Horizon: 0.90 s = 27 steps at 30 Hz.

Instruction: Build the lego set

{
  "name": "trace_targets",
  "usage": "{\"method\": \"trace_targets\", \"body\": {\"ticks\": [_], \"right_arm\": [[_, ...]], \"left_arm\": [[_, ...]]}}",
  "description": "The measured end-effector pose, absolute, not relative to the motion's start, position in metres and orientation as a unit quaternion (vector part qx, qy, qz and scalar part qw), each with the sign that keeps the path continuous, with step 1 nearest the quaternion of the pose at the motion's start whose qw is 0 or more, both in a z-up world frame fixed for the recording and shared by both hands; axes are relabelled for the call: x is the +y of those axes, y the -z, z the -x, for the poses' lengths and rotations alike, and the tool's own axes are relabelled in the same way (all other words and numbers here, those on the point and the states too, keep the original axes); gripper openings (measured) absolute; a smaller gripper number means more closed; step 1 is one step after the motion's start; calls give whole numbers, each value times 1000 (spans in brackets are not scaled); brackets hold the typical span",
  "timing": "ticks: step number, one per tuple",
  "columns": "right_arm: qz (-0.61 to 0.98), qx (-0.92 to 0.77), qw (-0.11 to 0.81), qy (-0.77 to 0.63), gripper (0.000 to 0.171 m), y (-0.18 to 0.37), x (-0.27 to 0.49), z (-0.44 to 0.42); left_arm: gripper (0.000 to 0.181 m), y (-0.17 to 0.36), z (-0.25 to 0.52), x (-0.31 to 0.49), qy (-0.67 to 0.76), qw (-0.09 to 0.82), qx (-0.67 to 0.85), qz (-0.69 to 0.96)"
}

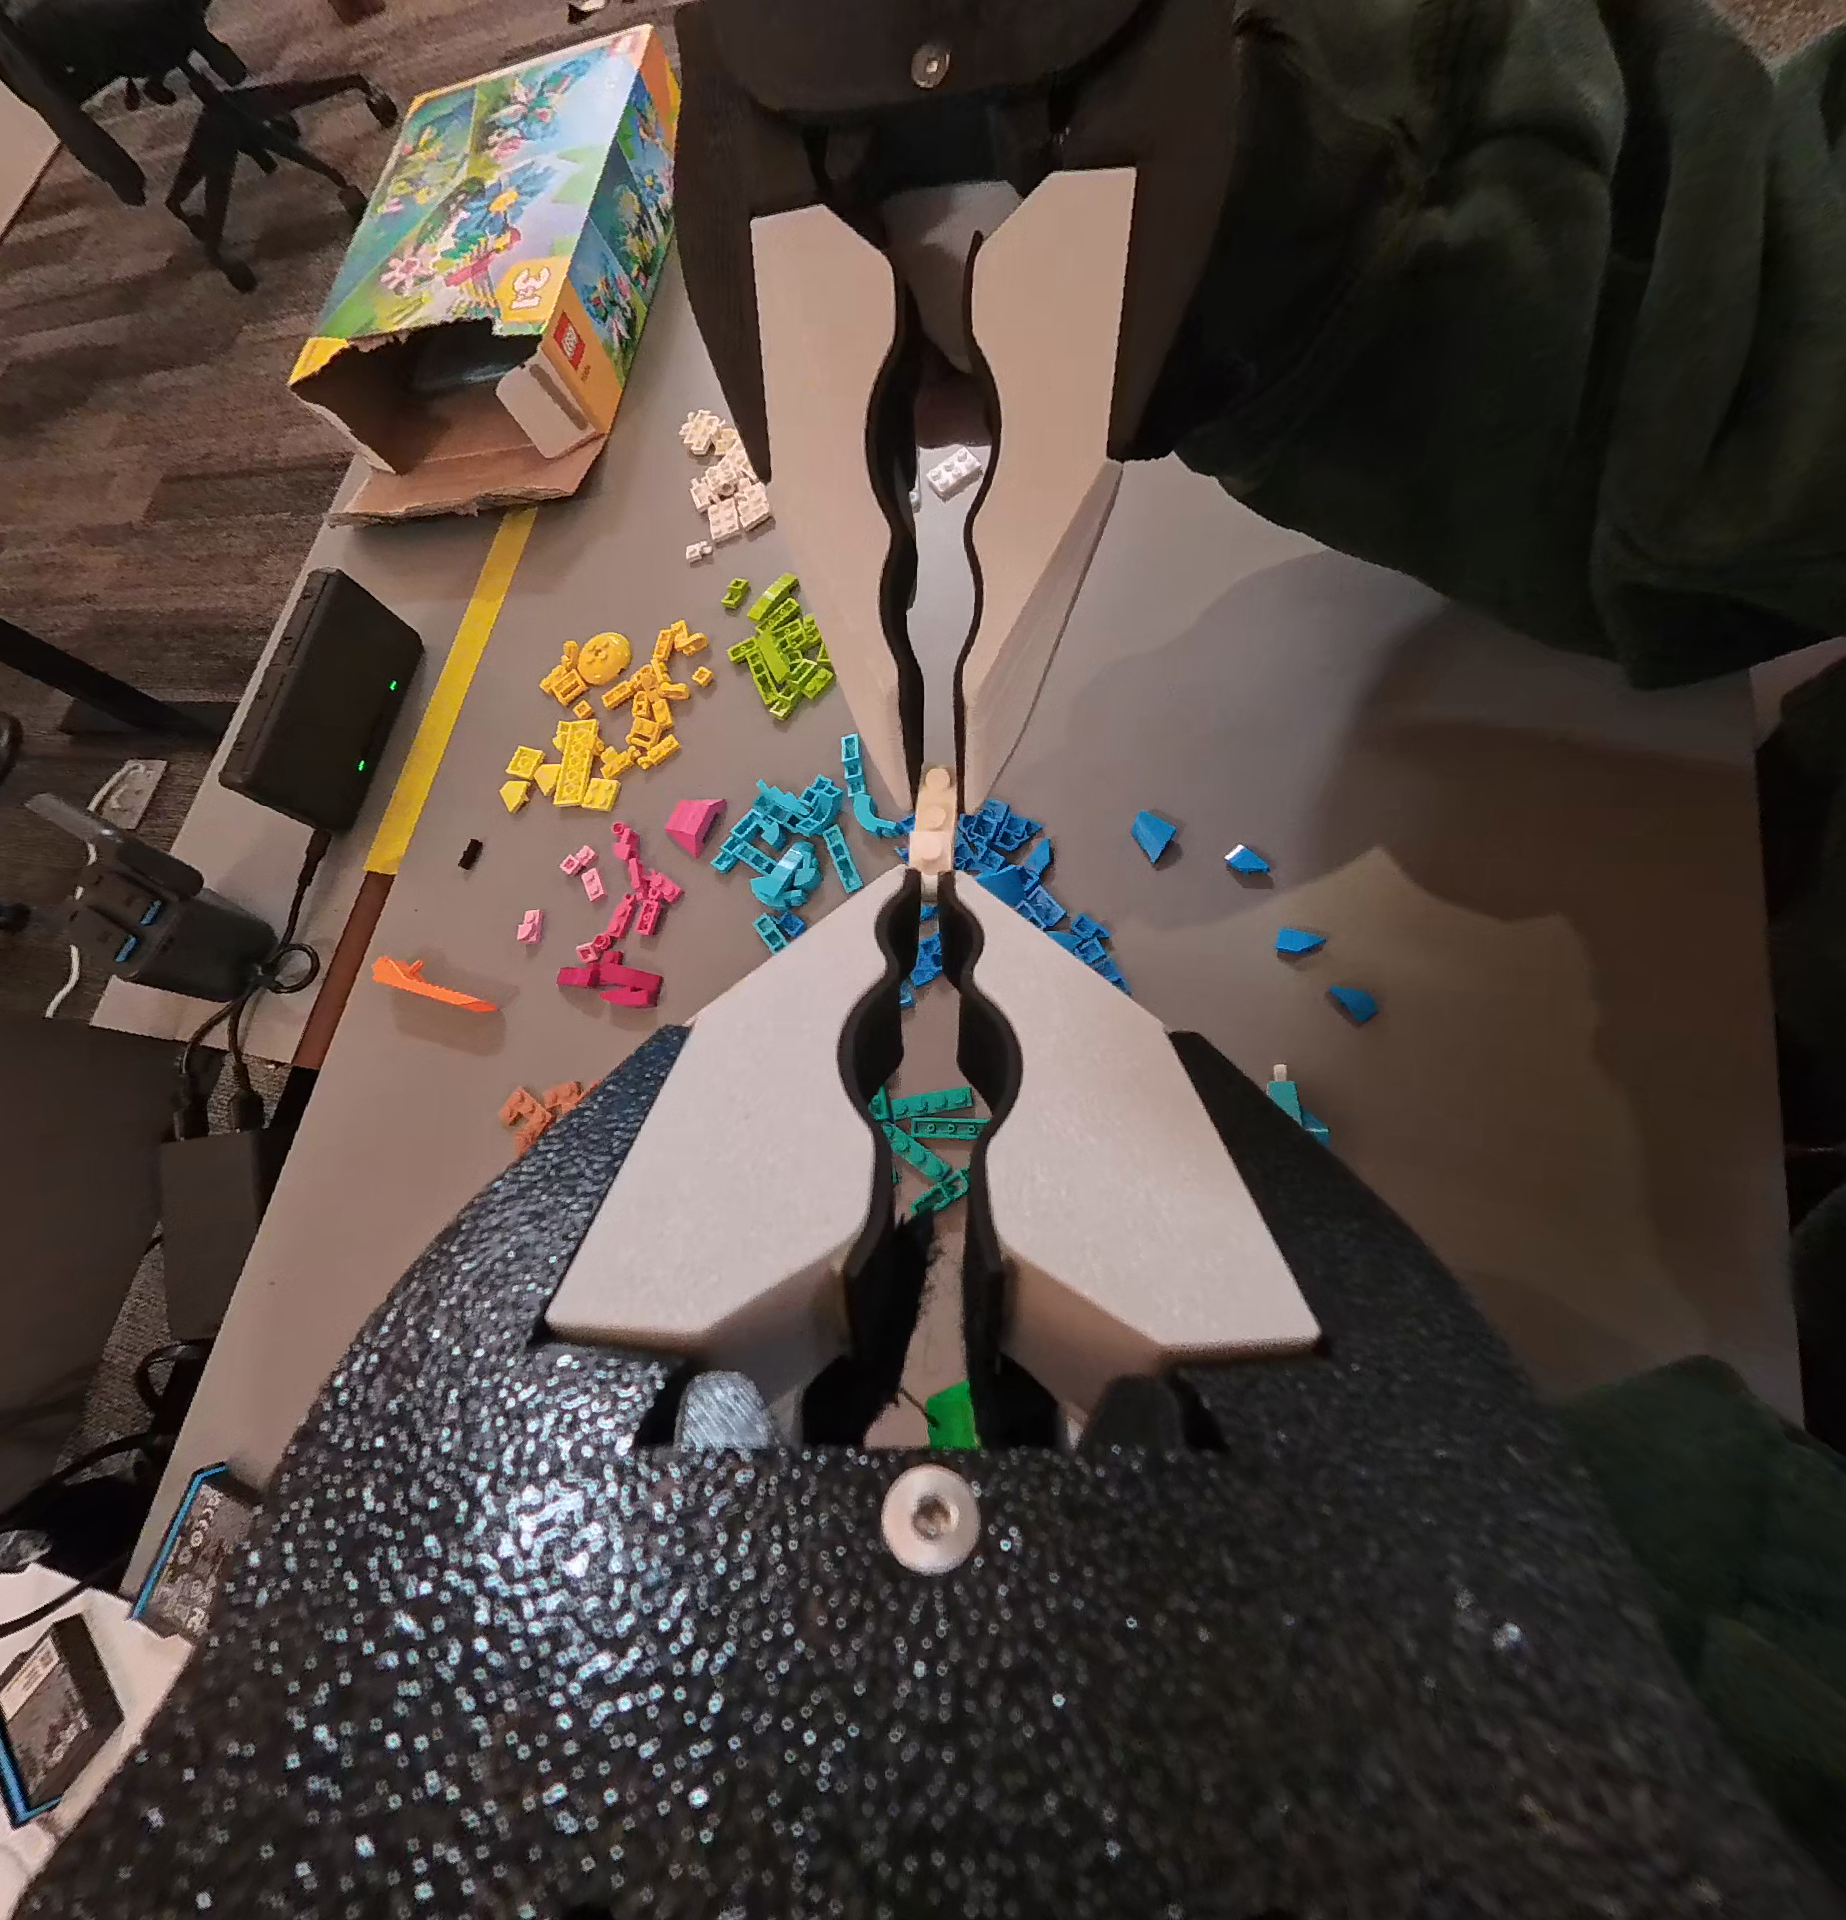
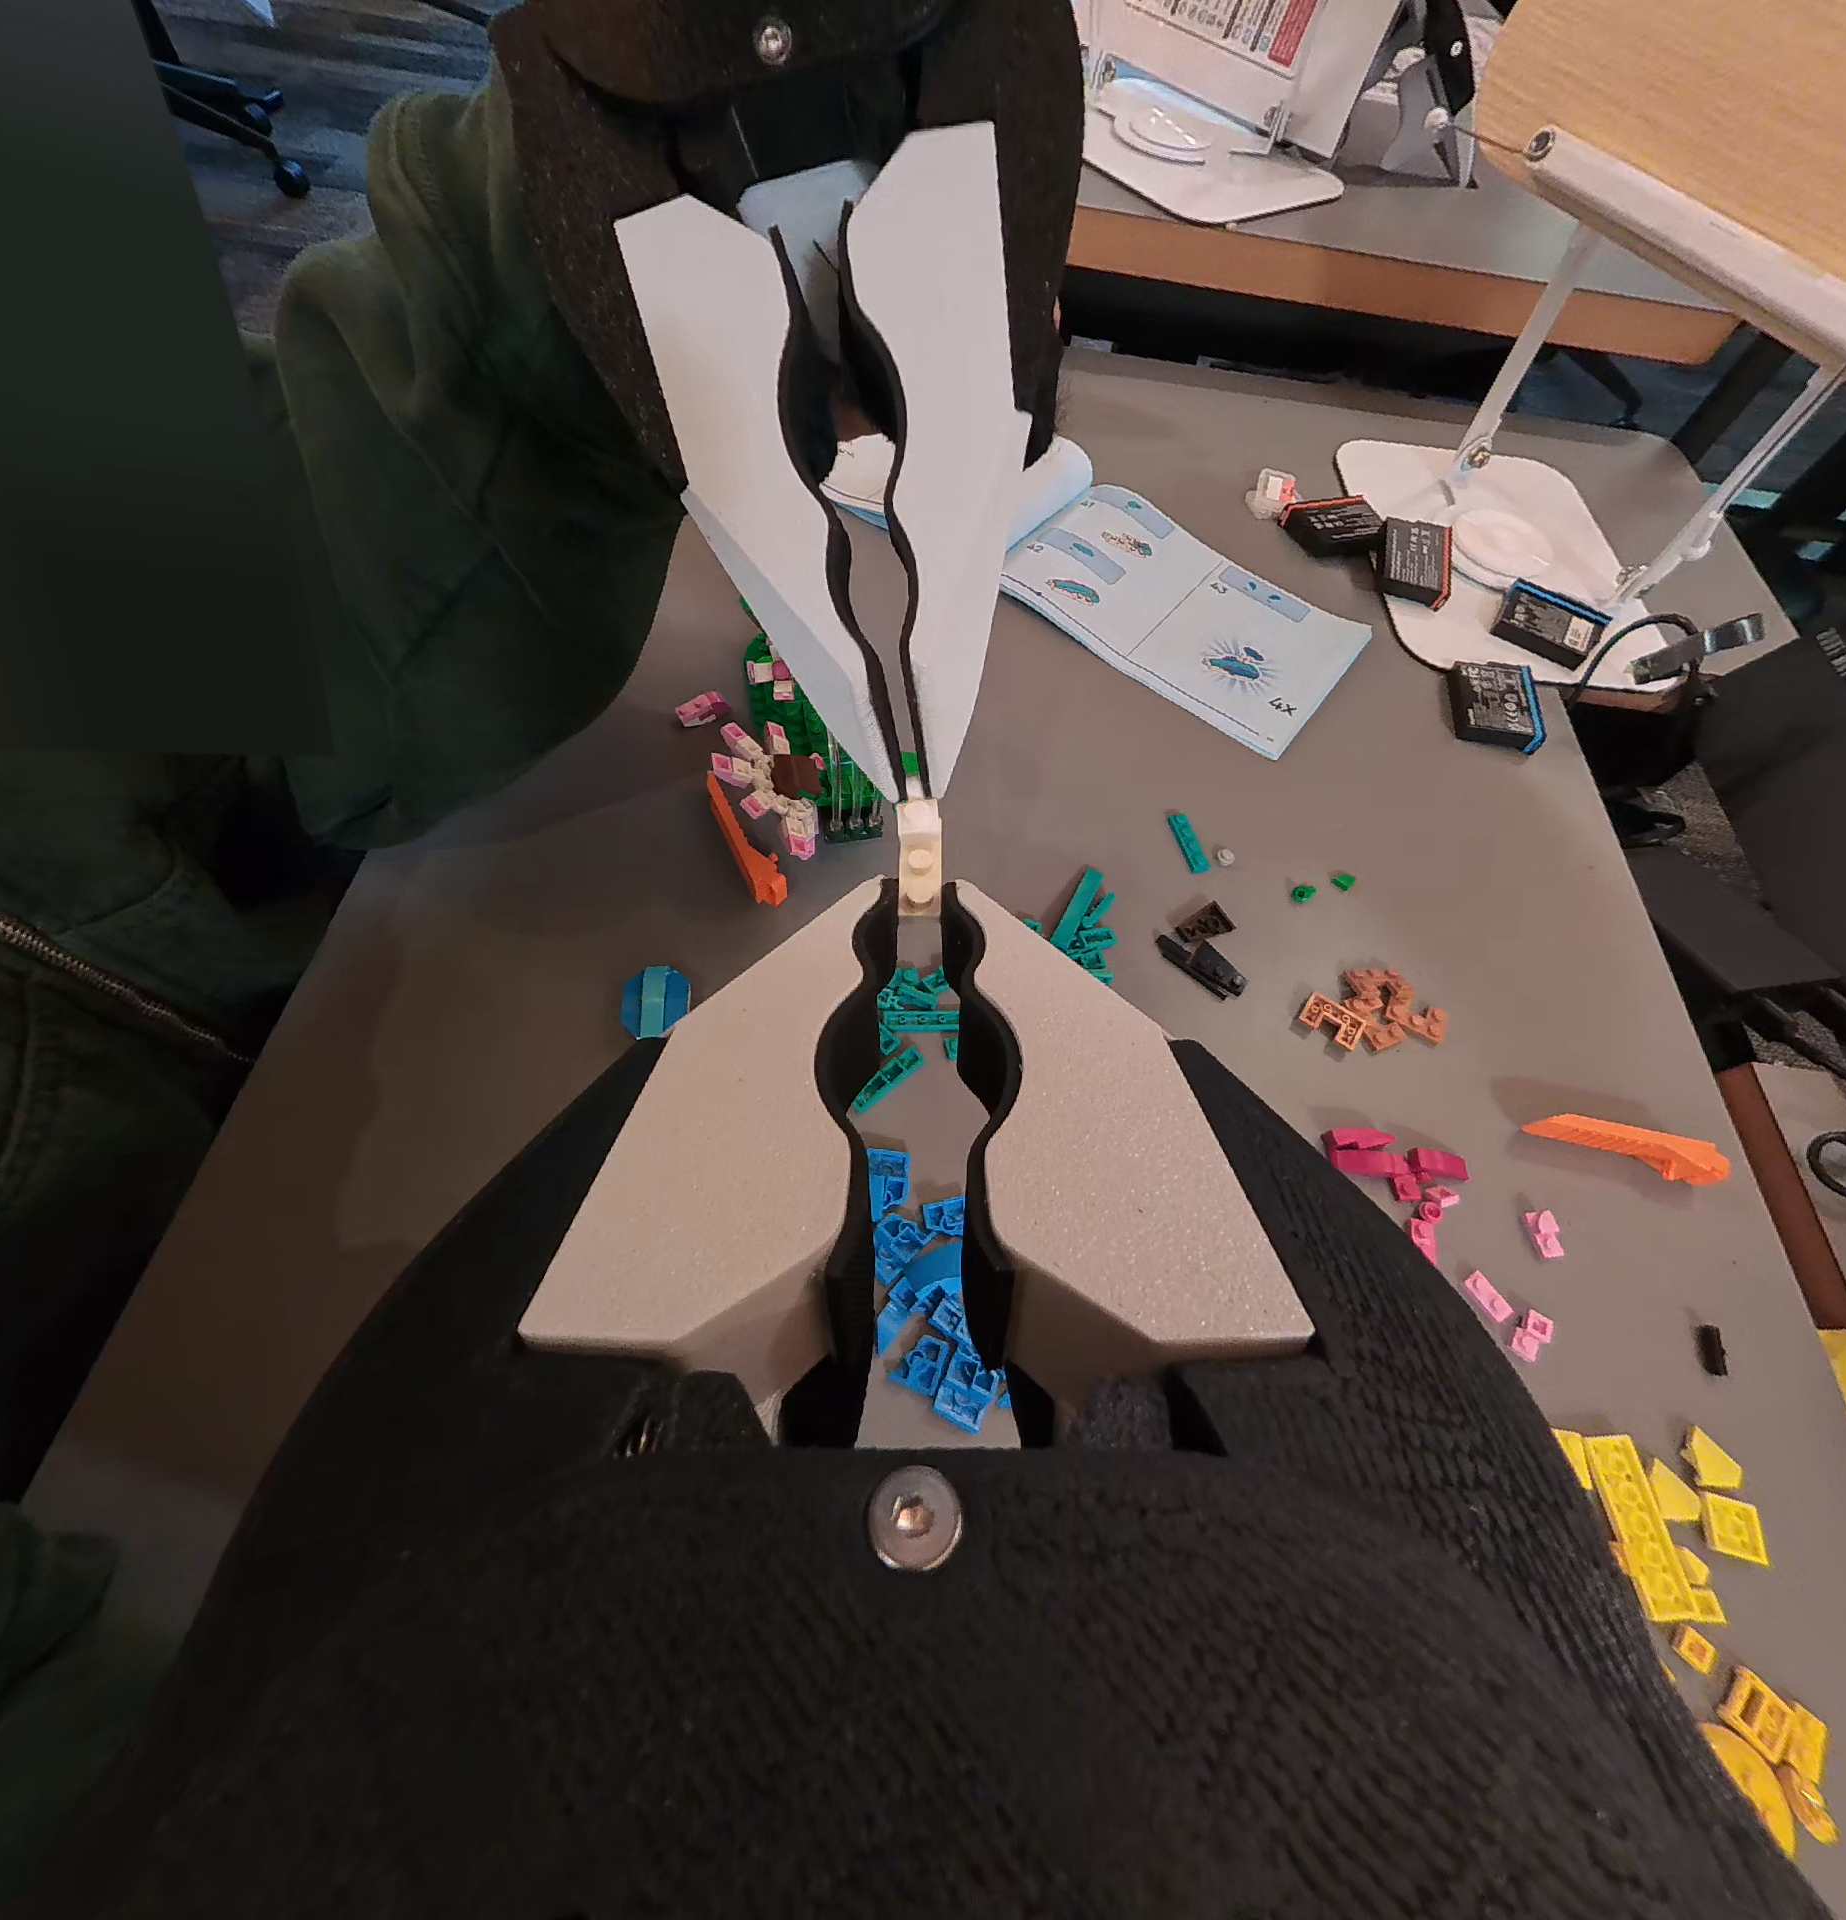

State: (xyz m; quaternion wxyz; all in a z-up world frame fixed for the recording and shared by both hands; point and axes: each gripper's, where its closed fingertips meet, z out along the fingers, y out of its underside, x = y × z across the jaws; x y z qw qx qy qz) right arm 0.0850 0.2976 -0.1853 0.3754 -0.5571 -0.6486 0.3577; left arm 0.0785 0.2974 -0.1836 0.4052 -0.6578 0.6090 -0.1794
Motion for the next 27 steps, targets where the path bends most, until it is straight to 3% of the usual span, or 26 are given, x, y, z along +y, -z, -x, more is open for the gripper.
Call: {"method": "trace_targets", "body": {"ticks": [27], "right_arm": [[552, -643, 388, -364, 6, 180, 299, -86]], "left_arm": [[8, 174, -80, 297, 174, 432, 608, 643]]}}
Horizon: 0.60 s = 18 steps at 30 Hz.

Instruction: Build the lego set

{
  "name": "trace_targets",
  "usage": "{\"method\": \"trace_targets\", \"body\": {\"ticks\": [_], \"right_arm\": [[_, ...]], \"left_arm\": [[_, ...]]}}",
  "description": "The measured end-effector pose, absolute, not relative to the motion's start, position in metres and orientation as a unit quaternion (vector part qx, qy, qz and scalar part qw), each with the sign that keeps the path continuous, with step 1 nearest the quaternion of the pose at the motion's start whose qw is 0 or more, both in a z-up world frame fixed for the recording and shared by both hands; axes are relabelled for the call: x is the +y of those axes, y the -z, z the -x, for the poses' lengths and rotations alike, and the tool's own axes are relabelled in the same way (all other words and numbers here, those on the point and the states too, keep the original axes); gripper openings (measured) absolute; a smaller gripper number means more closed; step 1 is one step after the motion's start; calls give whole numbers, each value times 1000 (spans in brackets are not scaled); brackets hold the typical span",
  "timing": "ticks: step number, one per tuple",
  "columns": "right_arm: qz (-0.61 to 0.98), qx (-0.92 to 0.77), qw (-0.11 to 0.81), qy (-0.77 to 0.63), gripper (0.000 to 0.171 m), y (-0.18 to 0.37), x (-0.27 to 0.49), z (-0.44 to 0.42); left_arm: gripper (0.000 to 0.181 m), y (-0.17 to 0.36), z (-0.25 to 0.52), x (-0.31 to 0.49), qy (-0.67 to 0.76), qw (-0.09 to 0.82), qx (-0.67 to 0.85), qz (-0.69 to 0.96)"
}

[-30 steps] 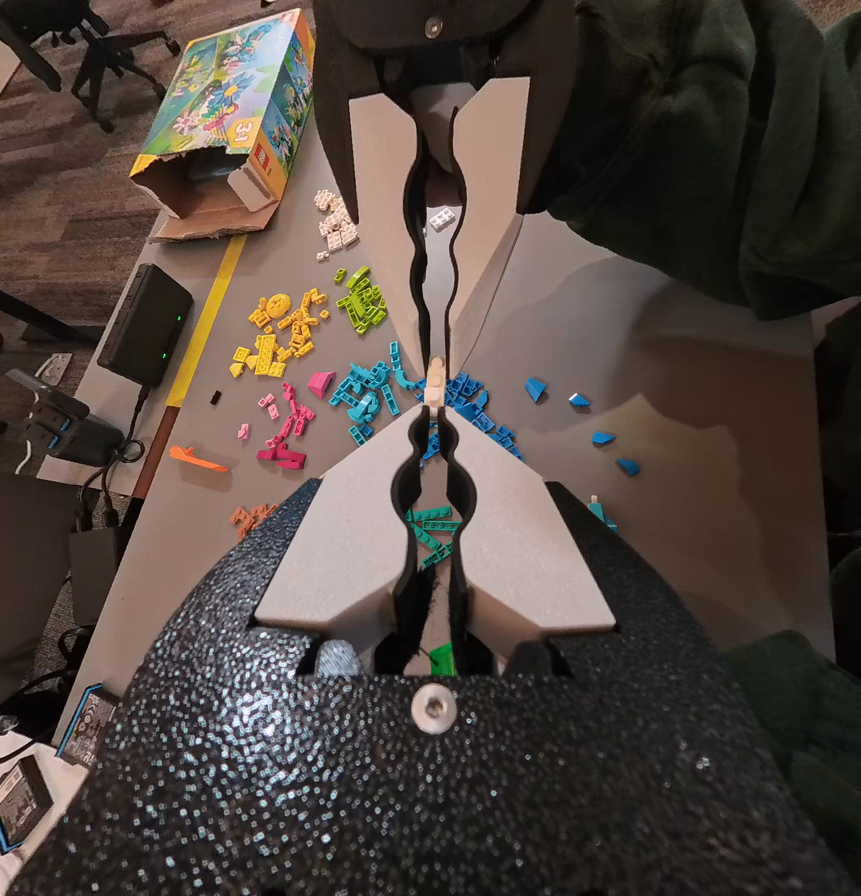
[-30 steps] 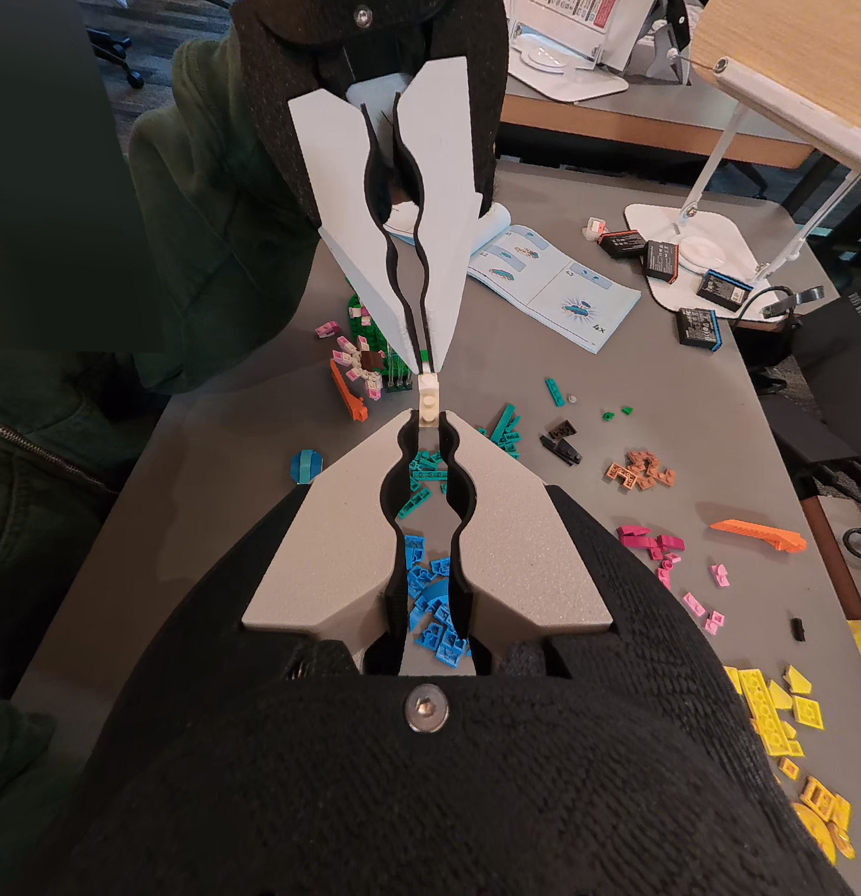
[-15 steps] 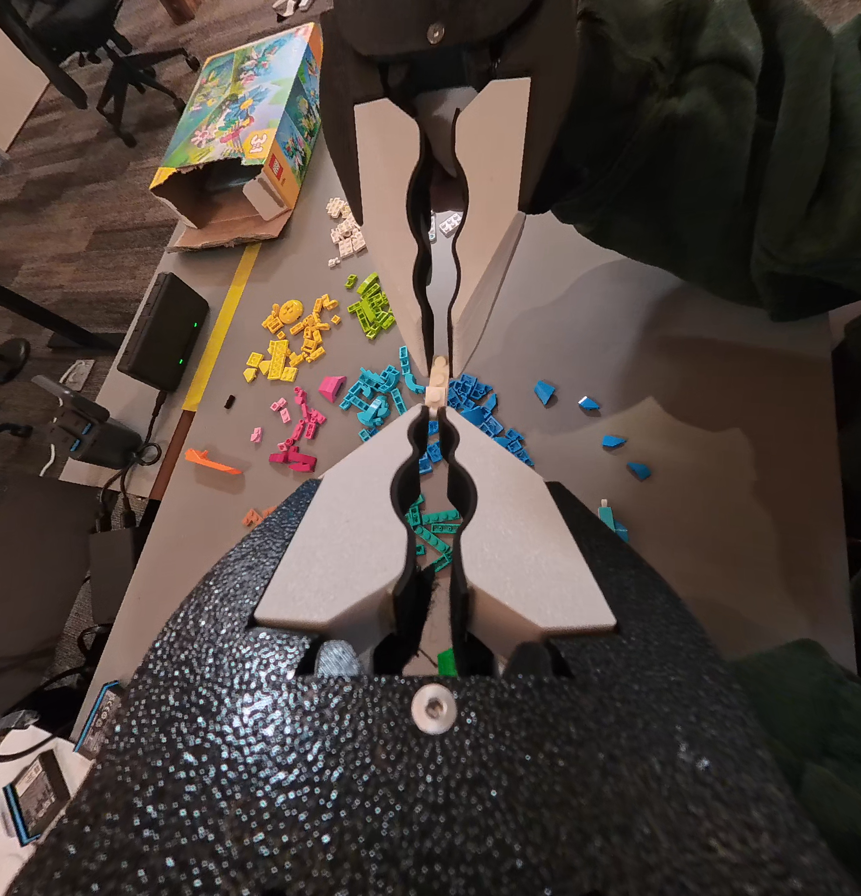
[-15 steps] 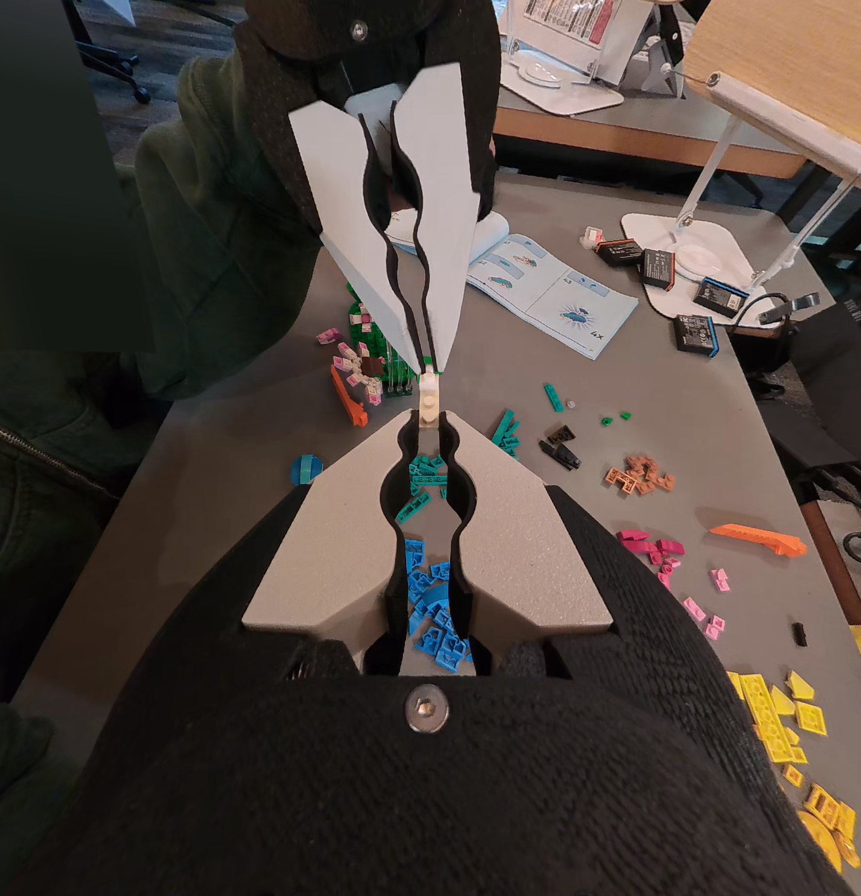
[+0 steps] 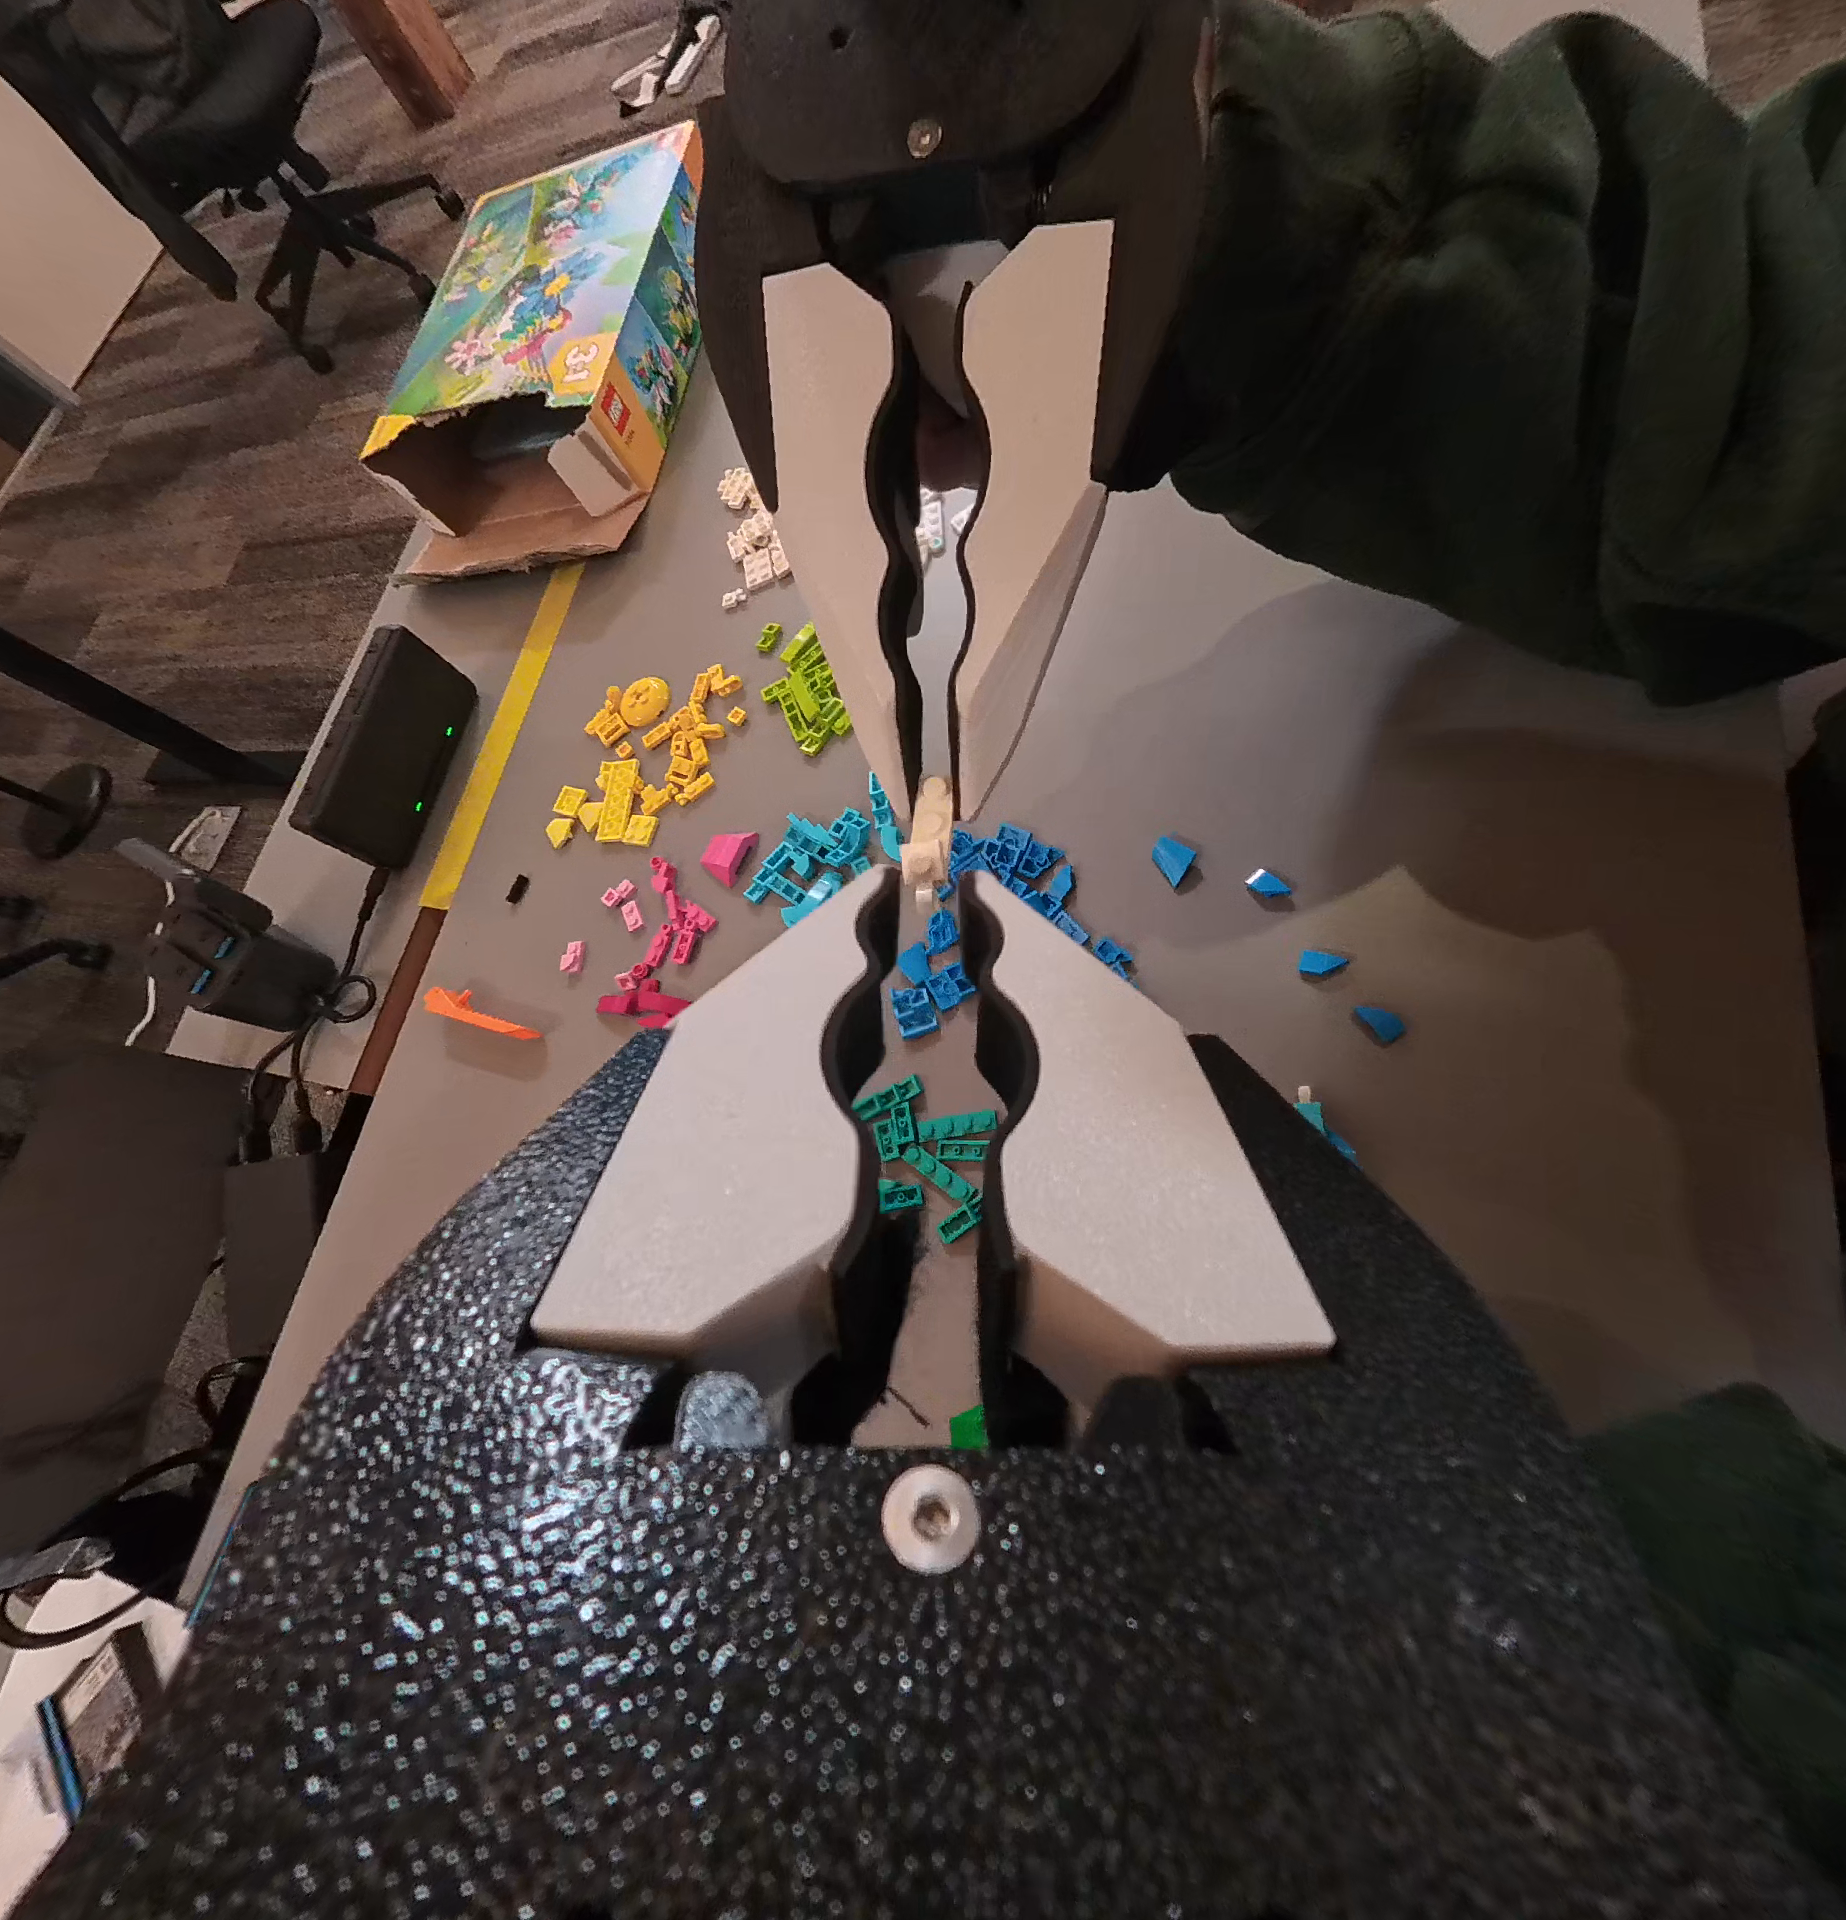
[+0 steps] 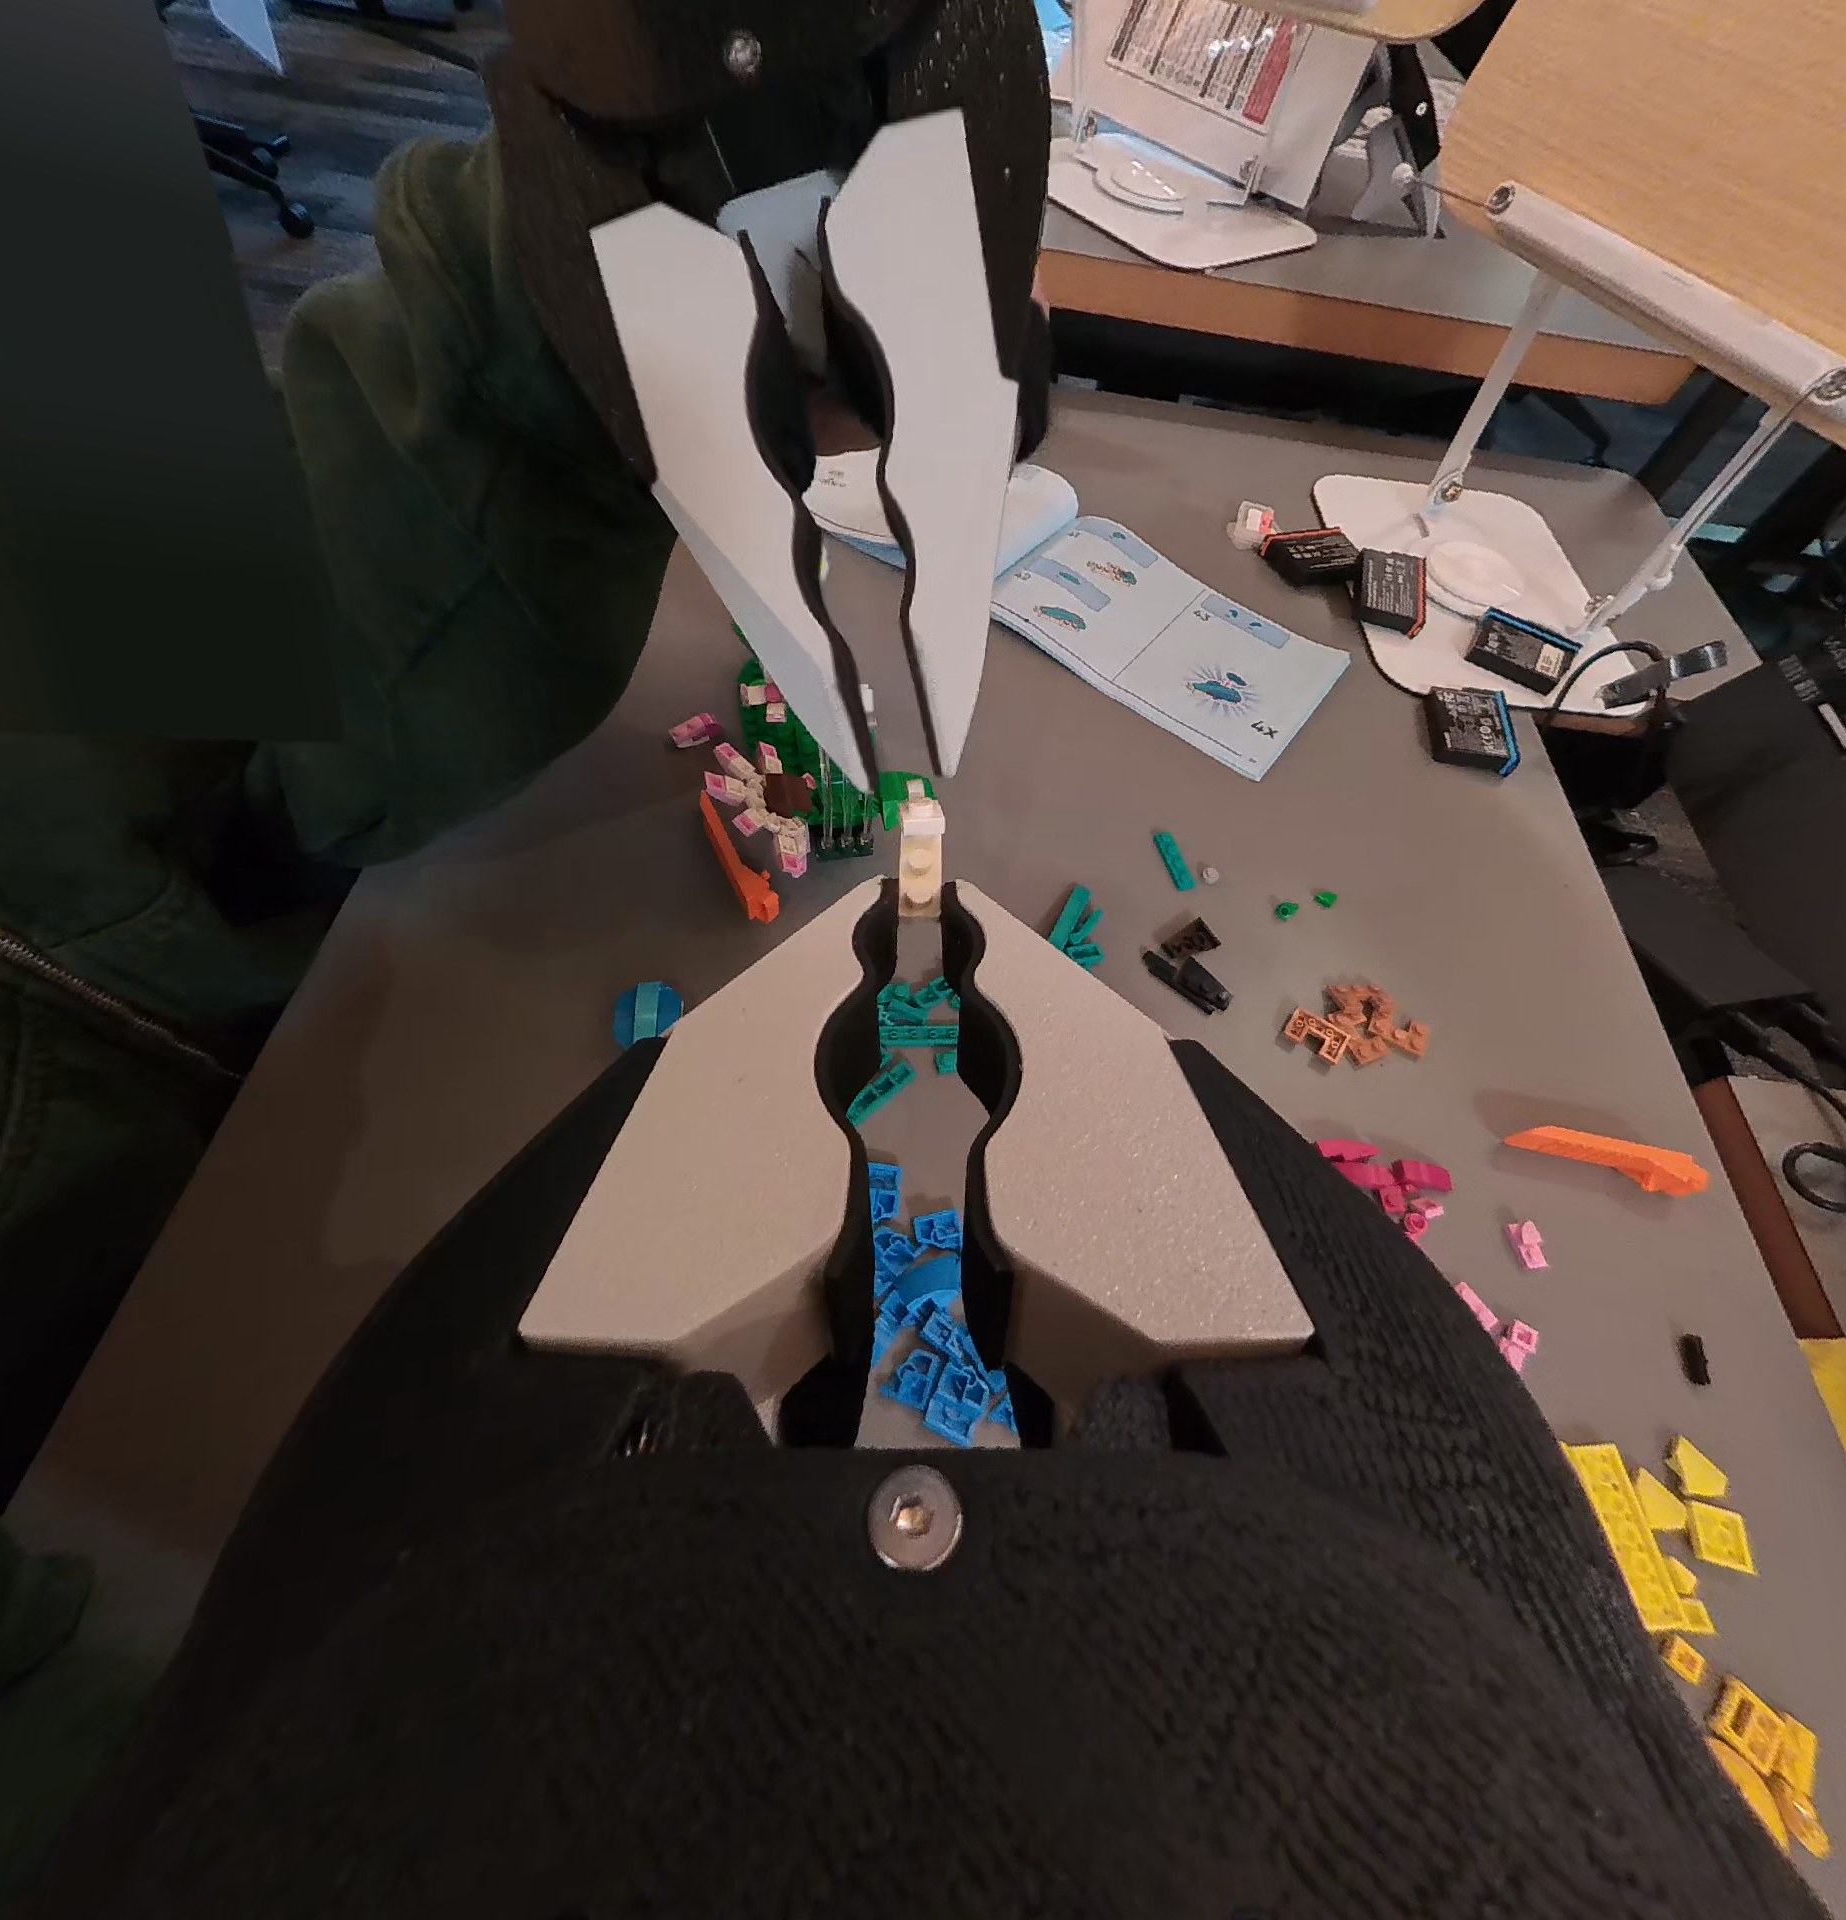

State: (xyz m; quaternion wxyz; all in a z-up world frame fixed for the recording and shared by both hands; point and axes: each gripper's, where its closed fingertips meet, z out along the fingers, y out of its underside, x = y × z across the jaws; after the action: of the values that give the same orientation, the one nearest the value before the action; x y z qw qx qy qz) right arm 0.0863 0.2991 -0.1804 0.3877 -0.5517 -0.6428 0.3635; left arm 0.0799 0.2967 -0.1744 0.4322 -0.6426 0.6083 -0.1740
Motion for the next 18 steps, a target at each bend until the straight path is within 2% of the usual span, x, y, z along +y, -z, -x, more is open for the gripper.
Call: {"method": "trace_targets", "body": {"ticks": [2, 6, 8, 11, 13, 18], "right_arm": [[552, -641, 390, -363, 6, 180, 300, -87], [560, -628, 401, -361, 6, 175, 305, -91], [570, -616, 409, -358, 6, 172, 310, -96], [587, -597, 422, -348, 6, 167, 317, -105], [596, -586, 430, -342, 6, 163, 321, -112], [611, -561, 448, -335, 6, 155, 326, -128]], "left_arm": [[14, 171, -79, 297, 170, 440, 608, 639], [44, 153, -83, 299, 142, 496, 610, 601], [64, 142, -86, 305, 99, 538, 614, 569], [60, 133, -84, 323, -42, 585, 625, 516], [56, 127, -94, 321, -69, 610, 636, 467], [62, 110, -111, 314, -98, 682, 628, 362]]}}
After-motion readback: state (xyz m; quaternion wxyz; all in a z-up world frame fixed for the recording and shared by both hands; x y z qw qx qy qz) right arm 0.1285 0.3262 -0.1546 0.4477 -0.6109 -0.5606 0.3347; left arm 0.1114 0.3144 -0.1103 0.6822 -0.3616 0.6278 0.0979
